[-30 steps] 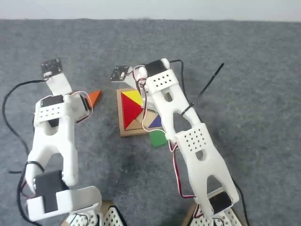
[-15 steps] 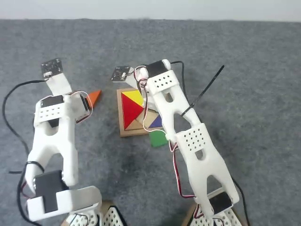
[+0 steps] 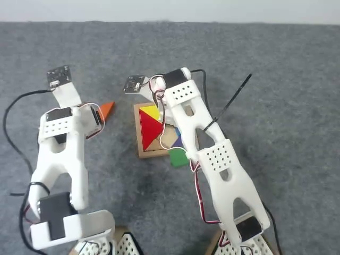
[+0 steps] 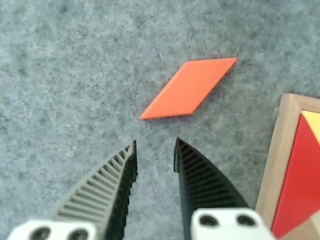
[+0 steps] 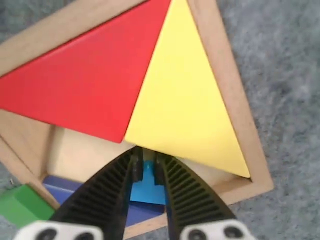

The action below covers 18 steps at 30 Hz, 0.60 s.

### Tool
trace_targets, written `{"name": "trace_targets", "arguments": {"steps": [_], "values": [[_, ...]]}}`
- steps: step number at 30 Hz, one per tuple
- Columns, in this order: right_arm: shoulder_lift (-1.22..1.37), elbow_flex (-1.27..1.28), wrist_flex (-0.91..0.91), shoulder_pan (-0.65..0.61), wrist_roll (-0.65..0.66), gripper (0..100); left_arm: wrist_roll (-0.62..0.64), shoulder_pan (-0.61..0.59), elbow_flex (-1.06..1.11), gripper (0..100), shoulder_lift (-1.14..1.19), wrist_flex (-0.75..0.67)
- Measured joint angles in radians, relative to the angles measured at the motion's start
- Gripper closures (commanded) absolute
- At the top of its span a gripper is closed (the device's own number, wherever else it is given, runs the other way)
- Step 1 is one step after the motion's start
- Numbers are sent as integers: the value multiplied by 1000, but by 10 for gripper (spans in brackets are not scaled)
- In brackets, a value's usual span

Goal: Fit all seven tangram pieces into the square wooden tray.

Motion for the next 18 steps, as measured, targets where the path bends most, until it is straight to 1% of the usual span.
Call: {"name": "trace_targets", "arguments": {"steps": [11,18], "values": [[-57,38,0,8,3,993,-2,0,0,880,0,0],[-250,253,0,54,32,993,-6,0,0,880,0,0]]}}
